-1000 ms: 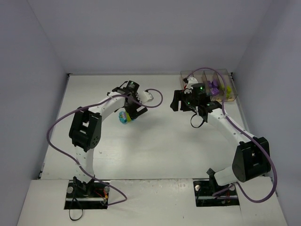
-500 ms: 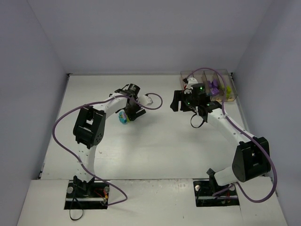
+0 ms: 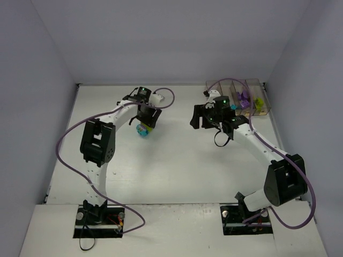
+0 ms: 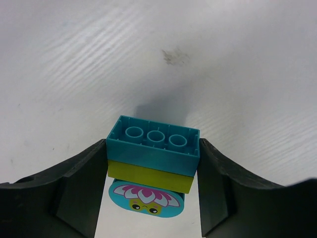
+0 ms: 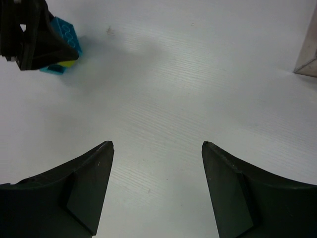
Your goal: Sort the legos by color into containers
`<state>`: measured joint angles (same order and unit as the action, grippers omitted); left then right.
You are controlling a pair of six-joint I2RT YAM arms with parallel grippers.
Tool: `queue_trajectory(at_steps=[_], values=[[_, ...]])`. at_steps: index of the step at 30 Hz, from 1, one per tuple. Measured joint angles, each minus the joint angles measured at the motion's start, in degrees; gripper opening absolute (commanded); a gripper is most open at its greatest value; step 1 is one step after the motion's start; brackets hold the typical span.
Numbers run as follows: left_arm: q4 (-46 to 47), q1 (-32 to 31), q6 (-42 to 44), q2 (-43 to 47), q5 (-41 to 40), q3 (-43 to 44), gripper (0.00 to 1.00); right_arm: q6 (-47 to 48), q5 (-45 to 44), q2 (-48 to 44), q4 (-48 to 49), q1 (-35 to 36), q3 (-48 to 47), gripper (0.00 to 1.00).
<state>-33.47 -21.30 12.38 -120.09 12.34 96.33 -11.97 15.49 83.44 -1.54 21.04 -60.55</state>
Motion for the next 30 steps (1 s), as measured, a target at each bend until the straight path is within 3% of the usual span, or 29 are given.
queue_trajectory(at_steps=[4,10,15,26,30], values=[[4.9,1.6,-16.2,4.9,-0.9,-1.8,0.0,-0.2,0.4,0.1,1.1,3.2,-0.1,0.69],[16.9,1.8,-38.4,22.0,-3.3,-12.7,0.0,-0.5,1.3,1.6,5.3,9.7,-2.6,0.69],[25.4,1.6,-52.2,30.0,-3.6,-17.1,0.0,-0.5,2.8,4.4,10.8,14.5,-6.4,0.69],[31.4,1.5,-65.4,35.1,-3.1,-21.6,0.0,0.0,3.1,11.2,15.8,18.2,-16.8,0.69],[32.1,1.4,-67.2,37.8,-2.9,-23.2,0.0,0.0,3.0,12.9,16.8,18.5,-19.3,0.63]])
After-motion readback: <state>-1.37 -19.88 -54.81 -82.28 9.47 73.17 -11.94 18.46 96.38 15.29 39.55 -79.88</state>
